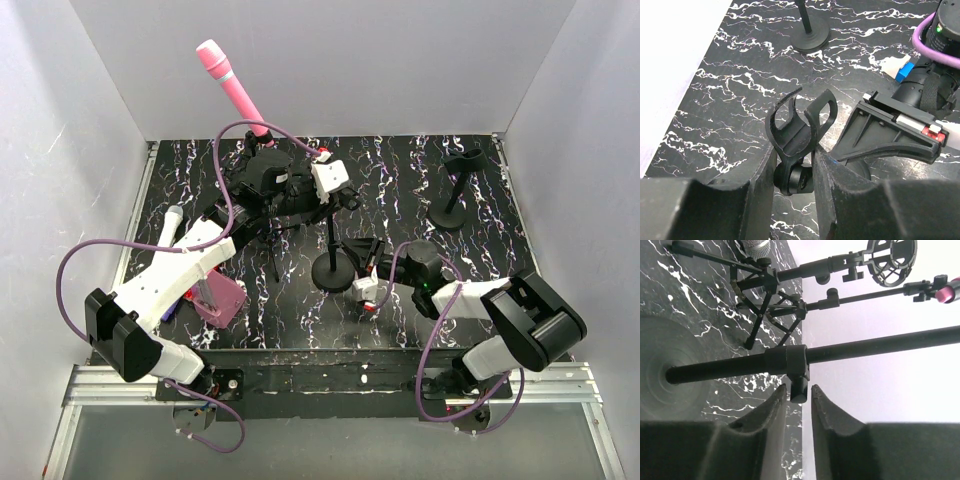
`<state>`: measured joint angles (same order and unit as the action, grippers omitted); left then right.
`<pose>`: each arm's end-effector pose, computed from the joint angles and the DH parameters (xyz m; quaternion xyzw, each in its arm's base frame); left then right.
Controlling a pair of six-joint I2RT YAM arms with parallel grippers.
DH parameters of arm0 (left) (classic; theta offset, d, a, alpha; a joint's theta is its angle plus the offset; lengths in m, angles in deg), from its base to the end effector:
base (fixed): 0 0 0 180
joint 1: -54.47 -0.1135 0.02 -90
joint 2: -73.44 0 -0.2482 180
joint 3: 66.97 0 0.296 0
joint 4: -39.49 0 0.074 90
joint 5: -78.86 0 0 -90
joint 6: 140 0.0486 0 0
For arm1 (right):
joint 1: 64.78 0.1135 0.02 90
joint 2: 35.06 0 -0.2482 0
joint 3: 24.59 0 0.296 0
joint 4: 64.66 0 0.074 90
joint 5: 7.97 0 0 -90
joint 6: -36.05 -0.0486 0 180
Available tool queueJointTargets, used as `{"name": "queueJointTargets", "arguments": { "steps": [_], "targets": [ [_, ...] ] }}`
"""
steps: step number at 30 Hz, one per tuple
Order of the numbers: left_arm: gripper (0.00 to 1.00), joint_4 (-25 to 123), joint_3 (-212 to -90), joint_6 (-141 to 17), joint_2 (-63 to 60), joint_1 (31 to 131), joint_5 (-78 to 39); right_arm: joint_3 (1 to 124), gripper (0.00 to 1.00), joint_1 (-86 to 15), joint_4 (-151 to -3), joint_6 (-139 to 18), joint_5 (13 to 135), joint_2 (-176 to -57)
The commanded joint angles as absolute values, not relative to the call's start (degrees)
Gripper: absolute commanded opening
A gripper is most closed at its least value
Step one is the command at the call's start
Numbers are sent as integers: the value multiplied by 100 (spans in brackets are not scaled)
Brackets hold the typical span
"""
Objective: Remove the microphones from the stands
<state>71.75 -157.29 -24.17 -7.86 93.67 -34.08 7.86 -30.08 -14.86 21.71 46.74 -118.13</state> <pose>0.2855 -0.2573 0.3584 0.5321 0.6313 -0.2277 0.5162 0.2237 0.1890 0.1295 -0.6786 0.2128 -0.0318 0.7022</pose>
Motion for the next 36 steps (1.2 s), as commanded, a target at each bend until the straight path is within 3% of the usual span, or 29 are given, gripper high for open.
{"name": "queueJointTargets", "arguments": {
  "steps": [1,2,3,6,12,16,20,24,32,36],
  "targets": [
    [0,6876,-15943,-2442,-699,9332,-3232,784,44,-2927,-1568,2543,4985,-11558],
    [0,6920,-15943,-2425,-681,9332,-3223,819,58,-2936,-1980,2359,5056,-11322],
    [0,6947,-15926,-2398,-655,9323,-3223,898,65,-2945,-2445,2183,5135,-11067],
    [0,6991,-15899,-2363,-628,9314,-3232,1529,76,-3128,-5285,1454,4830,-10083],
    [0,6886,-15864,-2398,-646,9314,-3232,3128,73,-3401,-8500,-1206,4723,-9955],
    [0,6780,-15820,-2442,-655,9314,-3232,4718,70,-3709,-10365,-2931,4101,-11246],
    [0,6762,-15855,-2460,-698,9323,-3285,6125,74,-4016,-11702,-3943,2863,-12687],
    [0,6841,-15899,-2442,-690,9306,-3294,6427,75,-4166,-11214,-4831,1999,-13094],
    [0,6973,-15899,-2372,-619,9323,-3294,6577,74,-4158,-10650,-5868,2104,-13639],
    [0,6991,-15908,-2372,-628,9323,-3285,6533,67,-4158,-10457,-6062,2200,-13797]
  ]
}}
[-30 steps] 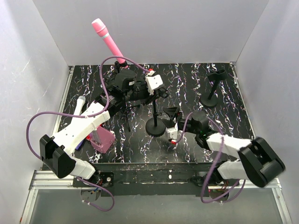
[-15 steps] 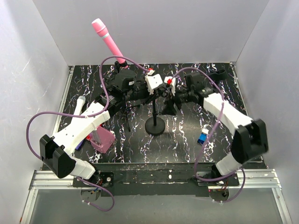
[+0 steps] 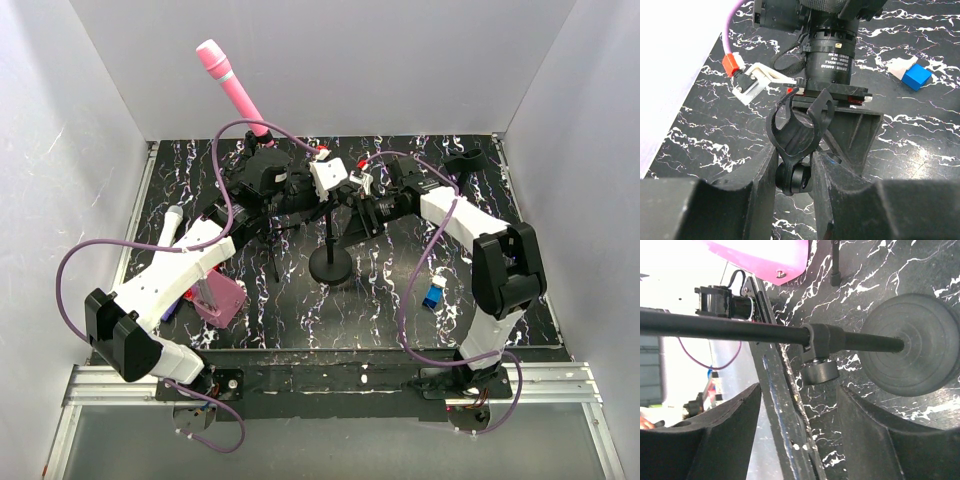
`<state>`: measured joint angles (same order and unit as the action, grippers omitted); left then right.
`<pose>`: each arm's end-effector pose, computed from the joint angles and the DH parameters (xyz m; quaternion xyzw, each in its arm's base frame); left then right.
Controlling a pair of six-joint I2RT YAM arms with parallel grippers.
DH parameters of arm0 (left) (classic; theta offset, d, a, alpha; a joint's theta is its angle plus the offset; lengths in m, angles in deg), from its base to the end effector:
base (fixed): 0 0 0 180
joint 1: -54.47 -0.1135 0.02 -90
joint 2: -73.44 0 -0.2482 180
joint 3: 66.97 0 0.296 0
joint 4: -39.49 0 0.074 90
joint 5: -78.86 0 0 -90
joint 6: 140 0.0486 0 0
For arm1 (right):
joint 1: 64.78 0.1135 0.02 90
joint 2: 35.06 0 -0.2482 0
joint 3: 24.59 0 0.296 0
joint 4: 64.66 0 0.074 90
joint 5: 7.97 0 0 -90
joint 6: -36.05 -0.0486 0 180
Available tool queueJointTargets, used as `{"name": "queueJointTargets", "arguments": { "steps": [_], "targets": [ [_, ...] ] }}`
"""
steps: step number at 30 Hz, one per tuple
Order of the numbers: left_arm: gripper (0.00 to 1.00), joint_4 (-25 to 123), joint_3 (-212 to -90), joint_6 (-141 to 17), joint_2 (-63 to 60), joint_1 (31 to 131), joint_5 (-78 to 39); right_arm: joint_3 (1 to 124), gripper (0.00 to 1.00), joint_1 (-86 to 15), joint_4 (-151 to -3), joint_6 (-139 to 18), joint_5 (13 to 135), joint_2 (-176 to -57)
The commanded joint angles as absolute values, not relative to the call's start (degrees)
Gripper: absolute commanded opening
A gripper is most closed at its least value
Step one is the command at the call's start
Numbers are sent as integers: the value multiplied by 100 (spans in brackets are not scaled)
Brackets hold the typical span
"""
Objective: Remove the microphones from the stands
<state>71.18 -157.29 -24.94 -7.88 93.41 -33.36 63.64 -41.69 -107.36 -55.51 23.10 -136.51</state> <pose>0.2877 -0.2561 0.3593 0.5234 0.6361 -0.2249 0.5204 0.3635 0.2002 0.2070 -0.2971 0.7909 0.5139 0.1489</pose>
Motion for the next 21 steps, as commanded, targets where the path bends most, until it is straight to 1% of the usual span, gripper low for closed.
{"name": "queueJointTargets", "arguments": {
  "steps": [1,5,7,9,15,16,18,21],
  "targets": [
    [0,6991,-15899,-2381,-619,9323,-3276,6524,65,-4166,-10430,-6097,2287,-13833],
    [0,6991,-15926,-2372,-646,9314,-3285,6462,46,-4210,-10228,-6299,2569,-13982],
    [0,7000,-15926,-2381,-654,9314,-3285,6375,38,-4219,-10088,-6387,2657,-13982],
    [0,7000,-15935,-2372,-655,9323,-3294,6296,34,-4219,-10026,-6405,2858,-13982],
    [0,6938,-15873,-2381,-663,9323,-3294,5927,9,-4219,-10017,-6099,4474,-13965],
    [0,6938,-15882,-2381,-663,9314,-3294,5857,6,-4184,-10034,-5985,4755,-13947],
    [0,6938,-15873,-2381,-672,9314,-3276,5707,5,-4175,-10017,-5905,5213,-13912],
    [0,6938,-15882,-2381,-681,9314,-3250,5601,5,-4175,-9964,-5791,5259,-13842]
  ]
}}
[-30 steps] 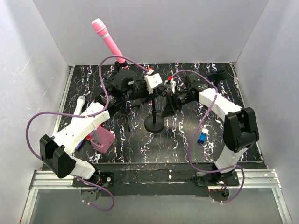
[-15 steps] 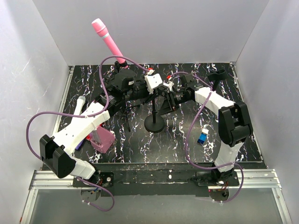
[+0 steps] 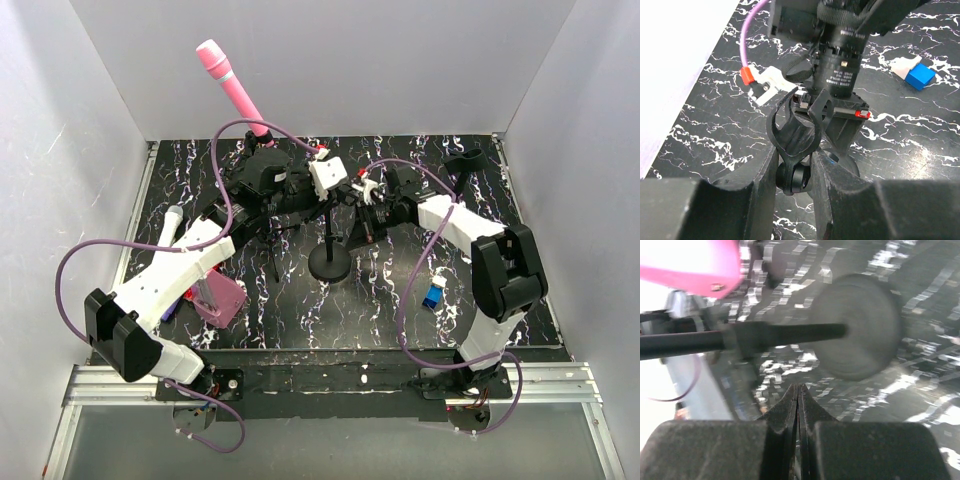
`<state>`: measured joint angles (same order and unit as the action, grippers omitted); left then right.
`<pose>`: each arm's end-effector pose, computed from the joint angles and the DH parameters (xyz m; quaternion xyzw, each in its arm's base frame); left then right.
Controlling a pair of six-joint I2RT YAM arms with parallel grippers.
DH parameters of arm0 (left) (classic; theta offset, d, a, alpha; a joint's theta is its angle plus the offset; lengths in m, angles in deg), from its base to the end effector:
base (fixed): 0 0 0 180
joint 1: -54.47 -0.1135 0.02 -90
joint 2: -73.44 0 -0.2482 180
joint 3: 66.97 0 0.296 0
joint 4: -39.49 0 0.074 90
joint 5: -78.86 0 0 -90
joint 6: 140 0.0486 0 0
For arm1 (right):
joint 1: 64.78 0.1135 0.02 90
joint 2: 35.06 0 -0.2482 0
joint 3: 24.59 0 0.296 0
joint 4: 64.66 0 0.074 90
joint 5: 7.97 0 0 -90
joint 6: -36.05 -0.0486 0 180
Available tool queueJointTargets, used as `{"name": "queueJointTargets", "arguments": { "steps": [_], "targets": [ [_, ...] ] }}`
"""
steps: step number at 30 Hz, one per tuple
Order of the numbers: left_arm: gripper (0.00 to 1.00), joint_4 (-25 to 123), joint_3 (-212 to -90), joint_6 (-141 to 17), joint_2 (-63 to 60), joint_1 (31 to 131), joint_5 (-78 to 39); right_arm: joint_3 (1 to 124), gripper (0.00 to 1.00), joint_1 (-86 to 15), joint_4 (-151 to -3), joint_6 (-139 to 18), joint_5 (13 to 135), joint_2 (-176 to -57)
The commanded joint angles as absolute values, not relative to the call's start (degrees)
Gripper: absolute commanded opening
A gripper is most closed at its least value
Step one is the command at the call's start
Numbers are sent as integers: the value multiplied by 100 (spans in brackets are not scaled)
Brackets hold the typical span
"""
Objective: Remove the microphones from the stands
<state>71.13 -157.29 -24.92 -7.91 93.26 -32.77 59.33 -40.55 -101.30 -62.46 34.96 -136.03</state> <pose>0.2889 -0.2552 0.3591 0.5207 0.6388 -0.2200 0.5220 0.3626 0.2022 0.1841 -0.2424 0.8460 0.4446 0.1672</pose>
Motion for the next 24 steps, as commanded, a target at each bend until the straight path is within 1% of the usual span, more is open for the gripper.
{"name": "queueJointTargets", "arguments": {
  "steps": [1,3,7,10,12,14,19,24],
  "targets": [
    [0,6938,-15864,-2381,-681,9306,-3241,5610,6,-4175,-9929,-5712,5189,-13816],
    [0,6938,-15864,-2372,-690,9314,-3232,5697,12,-4166,-9938,-5415,4848,-13754],
    [0,6947,-15882,-2372,-690,9306,-3241,6092,42,-4193,-10402,-4254,3968,-13535],
    [0,6965,-15890,-2363,-681,9314,-3267,6164,52,-4263,-10422,-3761,3222,-13333],
    [0,6973,-15882,-2363,-681,9306,-3267,6155,55,-4263,-10229,-3698,2966,-13218],
    [0,6973,-15873,-2363,-672,9306,-3276,6128,56,-4246,-9896,-3917,2921,-13191],
    [0,6947,-15847,-2372,-663,9314,-3285,6295,56,-4202,-9630,-4120,3061,-13349],
    [0,6965,-15855,-2380,-663,9306,-3267,6524,55,-4202,-9683,-4103,2842,-13464]
  ]
}}
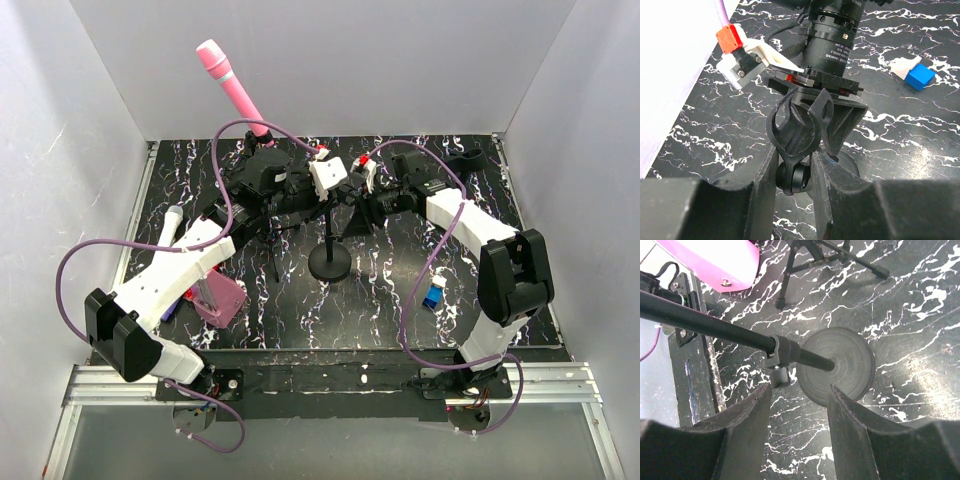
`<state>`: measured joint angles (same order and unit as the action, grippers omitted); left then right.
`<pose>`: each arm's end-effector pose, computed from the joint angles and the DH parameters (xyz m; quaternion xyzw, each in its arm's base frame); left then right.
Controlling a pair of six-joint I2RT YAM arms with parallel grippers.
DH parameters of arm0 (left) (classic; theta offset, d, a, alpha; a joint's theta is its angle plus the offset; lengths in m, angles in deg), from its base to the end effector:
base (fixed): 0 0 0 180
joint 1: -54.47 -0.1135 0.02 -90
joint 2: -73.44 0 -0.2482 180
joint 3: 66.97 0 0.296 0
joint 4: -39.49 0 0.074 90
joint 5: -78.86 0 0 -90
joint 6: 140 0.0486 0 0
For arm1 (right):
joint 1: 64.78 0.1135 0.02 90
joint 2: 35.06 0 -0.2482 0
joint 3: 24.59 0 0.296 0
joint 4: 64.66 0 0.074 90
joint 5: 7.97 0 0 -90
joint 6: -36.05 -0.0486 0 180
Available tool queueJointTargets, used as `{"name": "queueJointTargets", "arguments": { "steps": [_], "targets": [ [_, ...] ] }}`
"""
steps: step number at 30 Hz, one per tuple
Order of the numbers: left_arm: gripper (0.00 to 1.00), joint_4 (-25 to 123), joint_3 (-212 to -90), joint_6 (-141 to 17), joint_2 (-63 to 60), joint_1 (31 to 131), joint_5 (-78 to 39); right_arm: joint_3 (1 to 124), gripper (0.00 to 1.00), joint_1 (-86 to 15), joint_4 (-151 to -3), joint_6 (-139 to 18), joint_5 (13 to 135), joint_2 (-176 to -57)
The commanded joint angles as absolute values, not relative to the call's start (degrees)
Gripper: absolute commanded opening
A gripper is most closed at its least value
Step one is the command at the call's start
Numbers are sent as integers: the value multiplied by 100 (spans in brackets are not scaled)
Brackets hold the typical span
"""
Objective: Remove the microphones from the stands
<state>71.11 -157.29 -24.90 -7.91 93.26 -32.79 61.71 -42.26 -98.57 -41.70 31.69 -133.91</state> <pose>0.2889 -0.2552 0.3591 0.5208 0.6385 -0.2201 0.5221 0.3731 0.1952 0.2183 -0.4017 0.7550 0.4234 0.2990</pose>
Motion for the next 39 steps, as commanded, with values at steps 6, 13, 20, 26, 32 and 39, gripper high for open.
{"name": "queueJointTargets", "arguments": {
  "steps": [6,13,20,26,32,39],
  "targets": [
    [0,6921,-15864,-2468,-681,9306,-3232,6524,50,-4087,-9683,-4103,2702,-13499],
    [0,6903,-15890,-2451,-698,9314,-3215,6401,39,-3999,-9824,-3962,2693,-13543],
    [0,6912,-15891,-2468,-690,9314,-3180,6243,1,-3982,-9596,-3953,3051,-13333],
    [0,6815,-15908,-2688,-716,9314,-3013,5409,1,-3929,-8490,-3752,3763,-12613],
    [0,6754,-15891,-2855,-716,9306,-2986,3838,1,-3193,-6787,-1858,5264,-11576],
    [0,6754,-15829,-2978,-716,9297,-3118,1815,1,-2409,-3896,1430,6786,-11450]
  ]
}}
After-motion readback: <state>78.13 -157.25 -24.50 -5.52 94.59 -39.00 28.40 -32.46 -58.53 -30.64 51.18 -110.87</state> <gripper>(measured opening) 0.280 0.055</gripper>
